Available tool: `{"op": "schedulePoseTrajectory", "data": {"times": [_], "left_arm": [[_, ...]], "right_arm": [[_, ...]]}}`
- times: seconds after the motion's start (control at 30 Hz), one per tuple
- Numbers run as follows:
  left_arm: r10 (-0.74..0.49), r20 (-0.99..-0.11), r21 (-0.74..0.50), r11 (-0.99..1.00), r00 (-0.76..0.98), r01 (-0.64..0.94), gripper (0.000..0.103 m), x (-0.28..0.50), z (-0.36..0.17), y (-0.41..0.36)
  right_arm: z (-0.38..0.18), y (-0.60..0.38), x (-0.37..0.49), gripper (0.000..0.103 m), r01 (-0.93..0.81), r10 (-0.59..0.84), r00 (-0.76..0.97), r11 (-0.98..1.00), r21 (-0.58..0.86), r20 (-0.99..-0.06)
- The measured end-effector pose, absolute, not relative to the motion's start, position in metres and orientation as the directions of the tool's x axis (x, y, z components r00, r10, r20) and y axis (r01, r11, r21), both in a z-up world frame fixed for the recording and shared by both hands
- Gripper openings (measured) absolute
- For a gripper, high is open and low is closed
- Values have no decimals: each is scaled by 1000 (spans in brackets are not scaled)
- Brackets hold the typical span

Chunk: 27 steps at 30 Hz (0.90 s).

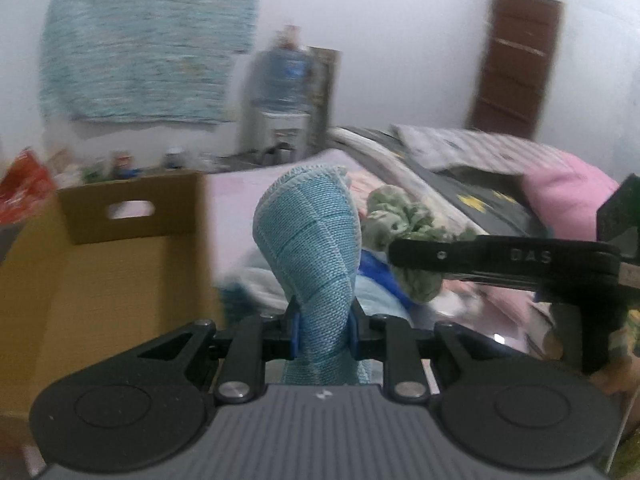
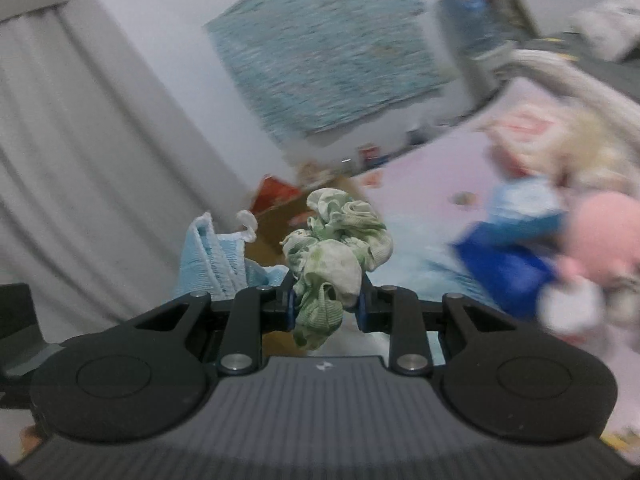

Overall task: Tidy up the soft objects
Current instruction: 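Carry the towel and scrunchie into the cardboard box and open both tools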

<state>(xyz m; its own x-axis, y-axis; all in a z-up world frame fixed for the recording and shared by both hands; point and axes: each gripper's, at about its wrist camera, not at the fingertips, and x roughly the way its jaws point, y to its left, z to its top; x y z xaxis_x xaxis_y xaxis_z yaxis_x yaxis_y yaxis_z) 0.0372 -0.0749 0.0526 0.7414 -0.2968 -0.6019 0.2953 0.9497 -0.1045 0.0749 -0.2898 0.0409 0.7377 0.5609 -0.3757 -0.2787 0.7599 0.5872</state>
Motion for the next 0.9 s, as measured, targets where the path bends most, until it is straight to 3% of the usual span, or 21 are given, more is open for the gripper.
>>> {"op": "schedulePoseTrajectory", "data": {"times": [0.23,0.43,0.57,0.7,0.9], "left_arm": [[-142,-608,-77,990,781,120,23,71,71,6],[-6,-661,21,999,751,26,23,140,71,61],[102,-694,120,992,713,-26,23,193,61,88],[132,-739,159,987,661,-20,23,237,42,107],[193,-781,239,971,593,-2,23,275,13,109]], "right_arm": [[72,-203,140,25,-401,698,603,685,609,-388],[92,-126,214,25,-398,718,512,685,610,-472],[85,-77,256,25,-329,689,470,716,616,-552],[57,-41,295,25,-222,650,431,748,625,-626],[6,-17,331,26,-61,637,381,741,669,-670]]}}
